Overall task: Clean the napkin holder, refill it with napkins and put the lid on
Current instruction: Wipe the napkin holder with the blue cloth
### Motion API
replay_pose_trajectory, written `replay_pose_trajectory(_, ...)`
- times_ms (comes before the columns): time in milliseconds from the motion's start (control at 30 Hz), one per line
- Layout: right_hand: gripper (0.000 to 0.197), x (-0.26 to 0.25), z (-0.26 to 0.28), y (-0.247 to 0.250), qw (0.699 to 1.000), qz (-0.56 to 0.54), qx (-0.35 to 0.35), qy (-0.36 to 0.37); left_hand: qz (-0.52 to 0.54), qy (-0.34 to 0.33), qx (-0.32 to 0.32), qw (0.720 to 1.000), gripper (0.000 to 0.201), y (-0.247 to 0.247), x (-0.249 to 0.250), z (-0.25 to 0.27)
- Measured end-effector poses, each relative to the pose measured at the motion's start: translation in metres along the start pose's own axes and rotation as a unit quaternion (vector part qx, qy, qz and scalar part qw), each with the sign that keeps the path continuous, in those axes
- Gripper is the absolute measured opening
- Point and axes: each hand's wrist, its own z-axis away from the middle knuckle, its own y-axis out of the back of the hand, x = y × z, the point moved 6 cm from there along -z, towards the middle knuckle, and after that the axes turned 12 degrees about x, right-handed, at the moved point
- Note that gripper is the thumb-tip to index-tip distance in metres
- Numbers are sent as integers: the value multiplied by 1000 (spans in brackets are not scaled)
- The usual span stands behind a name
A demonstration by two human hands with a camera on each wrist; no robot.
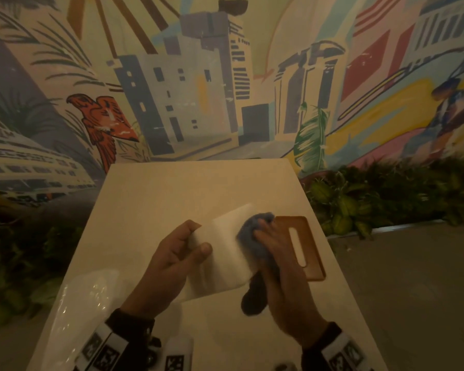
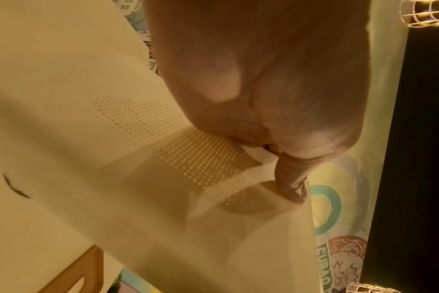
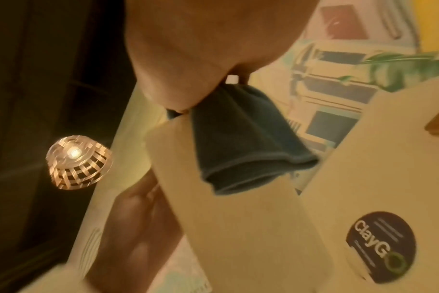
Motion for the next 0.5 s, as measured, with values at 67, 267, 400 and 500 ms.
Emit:
replay_pose_trajectory(67,40,10,-19,6,998,2,32,-62,-17,-5,-7,1000,18,-3,-2,2)
replay_pose_trajectory(267,42,-31,-34,-17,996,73,-9,40,-2,-4,-6,1000,33,-11,-6,-2)
replay_pose_trajectory(400,44,-45,-1,-29,995,40,-65,58,-27,-26,-3,999,37,-9,-5,-8)
replay_pose_trajectory(500,44,-27,22,-19,994,-11,-89,63,-127,-32,10,991,24,-6,-10,-12)
